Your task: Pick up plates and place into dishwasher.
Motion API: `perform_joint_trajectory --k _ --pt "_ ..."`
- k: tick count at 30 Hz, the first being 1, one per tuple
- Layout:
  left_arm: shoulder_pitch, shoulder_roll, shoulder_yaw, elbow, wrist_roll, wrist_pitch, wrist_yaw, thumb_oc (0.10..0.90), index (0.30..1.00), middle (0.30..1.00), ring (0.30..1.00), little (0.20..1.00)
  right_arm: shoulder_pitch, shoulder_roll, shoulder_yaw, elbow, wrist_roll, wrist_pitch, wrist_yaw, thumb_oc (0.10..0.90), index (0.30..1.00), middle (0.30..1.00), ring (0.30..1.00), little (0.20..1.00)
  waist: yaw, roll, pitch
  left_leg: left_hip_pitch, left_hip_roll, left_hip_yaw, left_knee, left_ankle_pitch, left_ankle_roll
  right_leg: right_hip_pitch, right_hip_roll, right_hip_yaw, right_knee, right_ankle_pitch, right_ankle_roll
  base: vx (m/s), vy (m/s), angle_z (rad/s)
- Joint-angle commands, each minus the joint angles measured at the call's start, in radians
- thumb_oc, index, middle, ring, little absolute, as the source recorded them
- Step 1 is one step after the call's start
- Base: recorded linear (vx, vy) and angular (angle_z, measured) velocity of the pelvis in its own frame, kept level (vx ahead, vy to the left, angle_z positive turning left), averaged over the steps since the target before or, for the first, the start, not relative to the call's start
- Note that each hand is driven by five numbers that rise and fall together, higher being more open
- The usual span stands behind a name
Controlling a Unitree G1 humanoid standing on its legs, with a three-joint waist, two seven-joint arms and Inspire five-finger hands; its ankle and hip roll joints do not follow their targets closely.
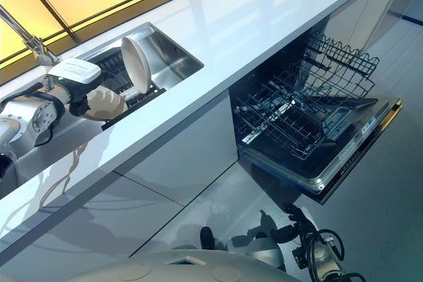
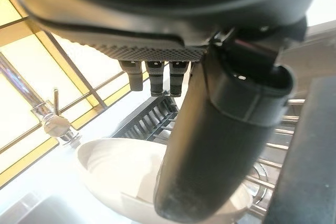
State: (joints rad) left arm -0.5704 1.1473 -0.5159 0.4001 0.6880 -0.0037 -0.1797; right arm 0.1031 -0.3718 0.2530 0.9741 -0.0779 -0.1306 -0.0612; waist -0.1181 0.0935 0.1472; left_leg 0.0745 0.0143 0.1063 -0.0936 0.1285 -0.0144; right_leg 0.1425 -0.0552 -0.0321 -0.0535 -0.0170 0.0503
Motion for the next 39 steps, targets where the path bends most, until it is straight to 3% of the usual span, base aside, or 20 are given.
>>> perform_joint_trajectory --k 1,3,5,12,20,26,32,39 --pt "-0.197 0.053 0.061 0.102 -0.033 0.098 0.142 0.800 0.900 0.900 0.900 0.900 -0.011 -0.013 0.040 -0.060 0.009 -0.047 -0.013 0.800 0.900 0.900 0.900 0.900 0.017 -0.011 0.002 0.038 -0.110 0.002 0.049 -0.204 0.063 -0.111 0.007 0.005 0.054 0.027 0.081 0.00 0.000 0.00" --pt "-0.198 0.054 0.082 0.109 -0.080 0.104 0.227 0.800 0.900 0.900 0.900 0.900 -0.011 -0.011 0.044 -0.055 0.010 -0.050 -0.015 0.800 0.900 0.900 0.900 0.900 0.019 -0.012 0.003 0.040 -0.110 0.000 0.048 -0.203 0.063 -0.110 0.006 0.003 0.055 0.026 0.081 0.00 0.000 0.00" --pt "-0.189 0.049 0.137 0.104 -0.186 0.084 0.384 0.800 0.900 0.900 0.900 0.900 -0.014 -0.008 0.047 -0.047 0.013 -0.050 -0.019 0.800 0.900 0.900 0.900 0.900 0.026 -0.014 0.003 0.042 -0.111 -0.004 0.046 -0.203 0.062 -0.106 0.004 0.000 0.054 0.024 0.078 0.01 0.005 0.02" --pt "-0.083 0.024 0.309 0.021 -0.239 0.070 0.542 0.800 0.900 0.900 0.900 0.900 -0.012 0.007 0.046 -0.017 0.013 -0.067 -0.029 0.800 0.900 0.900 0.900 0.900 0.044 -0.018 -0.006 0.048 -0.108 -0.013 0.035 -0.203 0.057 -0.100 0.003 -0.007 0.048 0.018 0.072 0.00 0.002 0.02" --pt "0.012 0.065 0.369 0.022 -0.162 0.057 0.485 0.800 0.900 0.900 0.900 0.900 -0.006 0.006 0.026 0.001 -0.009 -0.085 -0.017 0.800 0.900 0.900 0.900 0.900 0.054 -0.014 -0.012 0.051 -0.105 -0.015 0.037 -0.208 0.054 -0.094 0.000 -0.013 0.049 0.010 0.072 0.00 0.000 0.00" --pt "0.024 0.086 0.339 0.027 -0.096 0.044 0.423 0.800 0.900 0.900 0.900 0.900 -0.011 0.002 0.020 0.016 -0.005 -0.097 -0.010 0.800 0.900 0.900 0.900 0.900 0.058 -0.011 -0.011 0.052 -0.105 -0.020 0.038 -0.208 0.054 -0.093 -0.001 -0.018 0.055 0.008 0.074 0.00 0.001 0.02" --pt "0.003 0.095 0.278 0.072 0.006 0.090 0.319 0.800 0.900 0.900 0.900 0.900 -0.022 0.001 0.017 0.047 -0.004 -0.112 -0.010 0.800 0.900 0.900 0.900 0.900 0.059 -0.007 -0.011 0.054 -0.105 -0.018 0.042 -0.209 0.055 -0.093 -0.002 -0.020 0.058 0.009 0.077 0.01 0.001 0.07" --pt "0.024 0.096 0.278 0.104 0.054 0.099 0.305 0.800 0.900 0.900 0.900 0.900 -0.029 -0.006 0.013 0.064 -0.009 -0.126 -0.009 0.800 0.900 0.900 0.900 0.900 0.062 -0.004 -0.006 0.047 -0.105 -0.020 0.052 -0.211 0.055 -0.093 -0.003 -0.025 0.060 0.009 0.075 0.00 0.000 0.00"
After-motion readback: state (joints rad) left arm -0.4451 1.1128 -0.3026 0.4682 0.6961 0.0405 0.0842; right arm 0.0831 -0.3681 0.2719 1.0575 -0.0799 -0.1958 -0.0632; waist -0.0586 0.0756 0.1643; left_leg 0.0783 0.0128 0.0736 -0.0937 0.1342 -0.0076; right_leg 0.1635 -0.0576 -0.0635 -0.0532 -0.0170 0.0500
